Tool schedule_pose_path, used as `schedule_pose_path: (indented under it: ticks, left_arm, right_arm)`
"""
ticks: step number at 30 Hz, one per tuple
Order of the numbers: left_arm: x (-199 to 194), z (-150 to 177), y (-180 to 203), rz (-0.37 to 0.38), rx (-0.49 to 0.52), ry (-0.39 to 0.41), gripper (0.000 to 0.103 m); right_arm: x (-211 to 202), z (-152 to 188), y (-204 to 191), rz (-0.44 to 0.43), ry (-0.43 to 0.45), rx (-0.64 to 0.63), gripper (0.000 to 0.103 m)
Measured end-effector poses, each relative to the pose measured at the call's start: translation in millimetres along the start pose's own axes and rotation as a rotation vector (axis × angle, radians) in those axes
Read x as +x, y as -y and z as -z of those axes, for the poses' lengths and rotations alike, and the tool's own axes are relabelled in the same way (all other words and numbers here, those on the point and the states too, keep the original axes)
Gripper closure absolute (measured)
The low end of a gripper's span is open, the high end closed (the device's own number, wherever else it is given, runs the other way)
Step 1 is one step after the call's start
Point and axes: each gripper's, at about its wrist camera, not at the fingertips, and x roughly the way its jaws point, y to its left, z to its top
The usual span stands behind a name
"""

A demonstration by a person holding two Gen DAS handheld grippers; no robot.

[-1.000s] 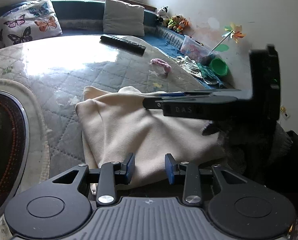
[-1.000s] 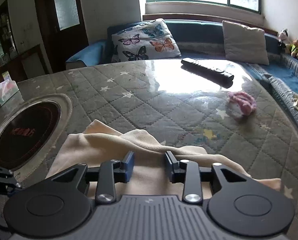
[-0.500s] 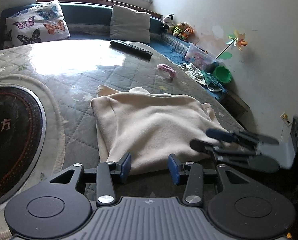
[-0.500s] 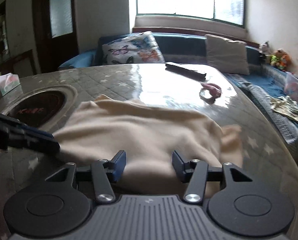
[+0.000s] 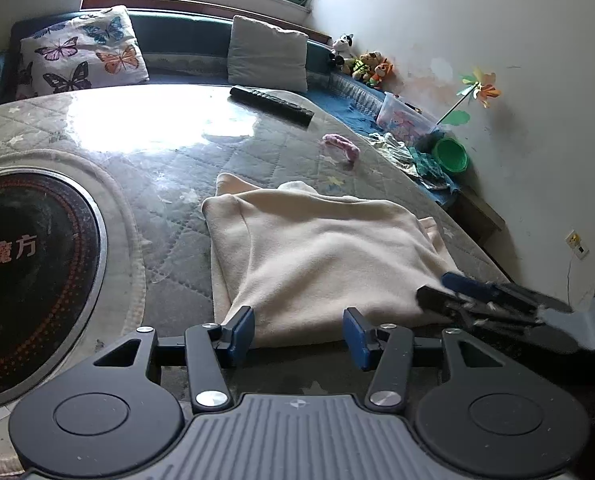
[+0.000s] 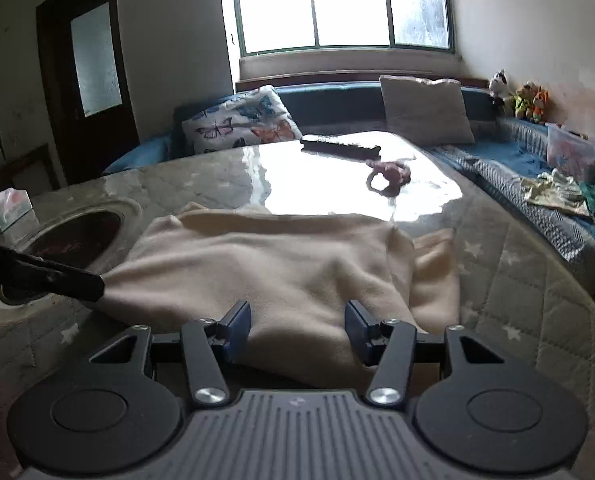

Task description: Fold clothes

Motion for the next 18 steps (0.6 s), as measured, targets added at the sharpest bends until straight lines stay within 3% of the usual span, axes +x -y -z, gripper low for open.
schedule_pose_path:
  ticks: [4, 9, 12, 18]
  left_arm:
    - [-3.3, 1.4, 2.1, 0.003, 0.008, 0.014, 0.043]
    - [-12.4, 4.0, 3.8, -0.027, 0.034, 0.058, 0.019]
    - [-18.6, 5.7, 4.0, -0.050, 0.041, 0.095, 0.002]
    - [-26.5, 9.7, 5.9, -0.091, 0.050, 0.133, 0.000]
  right_arm:
    - [-4.3, -0.2, 10.2, 0.009, 0.022, 0.041, 0.045]
    - [-4.1, 5.8, 17.2, -0.008, -0.003, 0.070, 0.042]
    - [-12.6, 5.8, 10.0, -0.008, 0.019, 0.044, 0.029]
    - [-19.6, 11.4, -6.5, 0.012, 0.022, -0.003, 0.019]
